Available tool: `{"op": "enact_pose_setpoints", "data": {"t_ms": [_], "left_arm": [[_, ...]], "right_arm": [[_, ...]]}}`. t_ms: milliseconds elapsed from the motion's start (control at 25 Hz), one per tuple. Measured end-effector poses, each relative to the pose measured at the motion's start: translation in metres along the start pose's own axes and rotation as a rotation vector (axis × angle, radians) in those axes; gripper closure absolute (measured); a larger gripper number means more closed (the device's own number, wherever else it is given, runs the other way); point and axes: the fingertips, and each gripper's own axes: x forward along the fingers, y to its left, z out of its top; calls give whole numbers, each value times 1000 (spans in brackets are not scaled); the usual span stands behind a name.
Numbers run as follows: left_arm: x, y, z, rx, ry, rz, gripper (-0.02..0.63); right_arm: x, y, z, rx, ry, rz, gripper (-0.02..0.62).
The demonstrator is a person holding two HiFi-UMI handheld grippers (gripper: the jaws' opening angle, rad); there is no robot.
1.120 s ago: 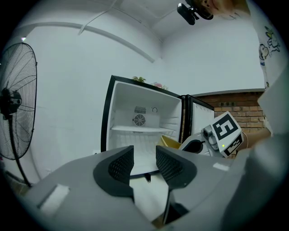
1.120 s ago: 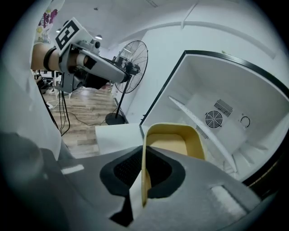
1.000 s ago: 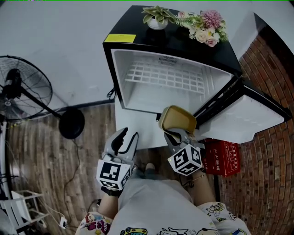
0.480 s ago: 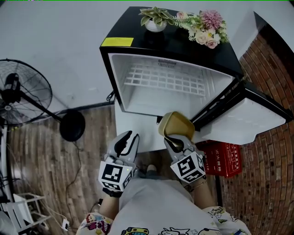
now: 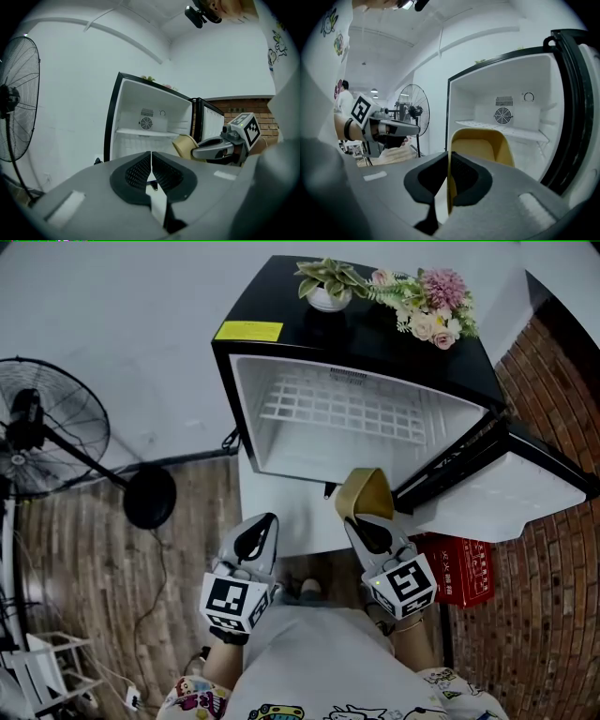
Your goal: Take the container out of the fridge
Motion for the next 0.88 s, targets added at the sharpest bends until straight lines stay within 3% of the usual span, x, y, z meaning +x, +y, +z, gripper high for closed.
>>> {"op": "enact_pose_setpoints", "data": {"t_ms": [440,880], "left_arm": [[-3,11,-2,-77,-14,1,594],[-2,14,-3,-72,-6,15,594]], "right_arm": [[-5,-14,20,137,-126,-38,583],[-3,-15,21,144,-132,-34,583]]}}
